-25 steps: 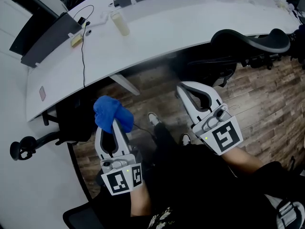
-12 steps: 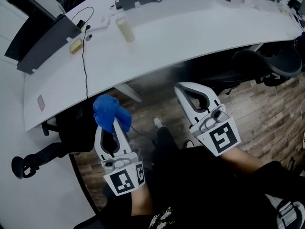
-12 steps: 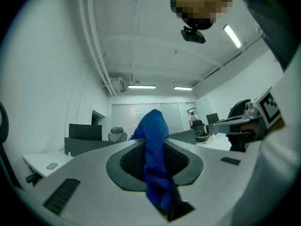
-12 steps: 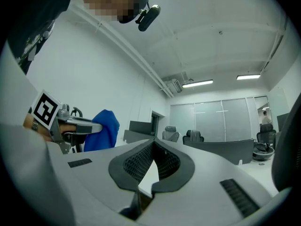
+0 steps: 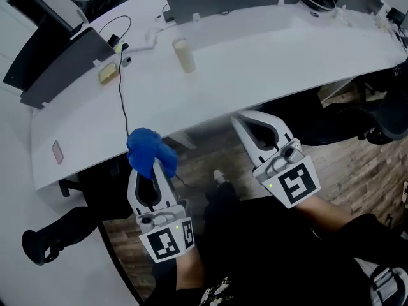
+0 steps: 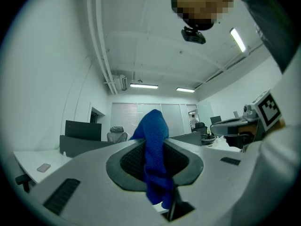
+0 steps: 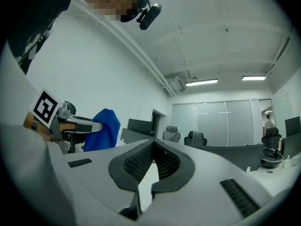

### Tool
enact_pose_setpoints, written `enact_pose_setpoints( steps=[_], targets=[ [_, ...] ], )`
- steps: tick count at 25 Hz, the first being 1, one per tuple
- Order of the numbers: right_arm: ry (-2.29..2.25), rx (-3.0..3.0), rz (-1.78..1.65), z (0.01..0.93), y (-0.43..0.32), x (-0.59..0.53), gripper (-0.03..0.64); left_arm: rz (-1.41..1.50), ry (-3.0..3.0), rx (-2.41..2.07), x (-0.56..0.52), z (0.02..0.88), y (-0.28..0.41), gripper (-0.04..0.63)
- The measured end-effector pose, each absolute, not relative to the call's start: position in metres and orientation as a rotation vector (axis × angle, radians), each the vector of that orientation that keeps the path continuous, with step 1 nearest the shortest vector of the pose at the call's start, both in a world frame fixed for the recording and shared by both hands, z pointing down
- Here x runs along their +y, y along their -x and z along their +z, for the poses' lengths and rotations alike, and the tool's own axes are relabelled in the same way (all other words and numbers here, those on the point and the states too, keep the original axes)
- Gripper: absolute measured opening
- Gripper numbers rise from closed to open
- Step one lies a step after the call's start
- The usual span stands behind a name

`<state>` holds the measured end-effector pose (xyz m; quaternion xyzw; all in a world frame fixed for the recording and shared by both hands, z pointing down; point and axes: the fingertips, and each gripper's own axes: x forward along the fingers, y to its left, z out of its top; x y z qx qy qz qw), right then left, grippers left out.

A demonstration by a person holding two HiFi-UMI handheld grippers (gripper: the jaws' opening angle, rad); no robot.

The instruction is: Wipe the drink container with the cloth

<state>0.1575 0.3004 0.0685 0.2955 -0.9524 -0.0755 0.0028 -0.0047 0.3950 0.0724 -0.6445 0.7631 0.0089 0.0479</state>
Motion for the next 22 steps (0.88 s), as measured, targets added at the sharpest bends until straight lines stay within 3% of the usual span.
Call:
enact_pose_setpoints(
  steps=[10,22],
  targets=[
    [-0.992,-2.965,-0.256,0.067,-0.094,0.257,-0.009,0.038,2.003,2.302,0.350,0.073,0.081,0.077],
    [-1.064,-2.925,-0.291,0.071,-0.083,0.210,-0.009,0.044,2.059,2.288,0.312,0.085,0.104,0.075]
  ],
)
